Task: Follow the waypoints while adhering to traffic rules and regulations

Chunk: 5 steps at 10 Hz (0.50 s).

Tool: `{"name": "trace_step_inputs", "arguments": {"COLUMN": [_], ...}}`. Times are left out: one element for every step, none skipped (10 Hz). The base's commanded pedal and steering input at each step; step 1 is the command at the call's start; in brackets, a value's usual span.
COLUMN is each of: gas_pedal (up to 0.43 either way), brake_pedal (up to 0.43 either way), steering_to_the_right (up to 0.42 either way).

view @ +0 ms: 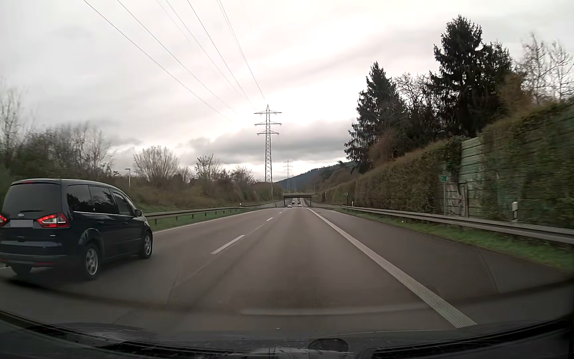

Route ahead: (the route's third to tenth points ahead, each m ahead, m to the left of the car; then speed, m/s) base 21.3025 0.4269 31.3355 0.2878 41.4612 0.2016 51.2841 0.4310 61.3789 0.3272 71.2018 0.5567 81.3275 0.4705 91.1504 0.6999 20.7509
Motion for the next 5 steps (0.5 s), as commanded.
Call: {"name": "trace_step_inputs", "arguments": {"gas_pedal": [0.177,0.177,0.177,0.177,0.177], "brake_pedal": [0.000,0.000,0.000,0.000,0.000], "steering_to_the_right": [0.000,0.000,0.000,0.000,0.000]}}
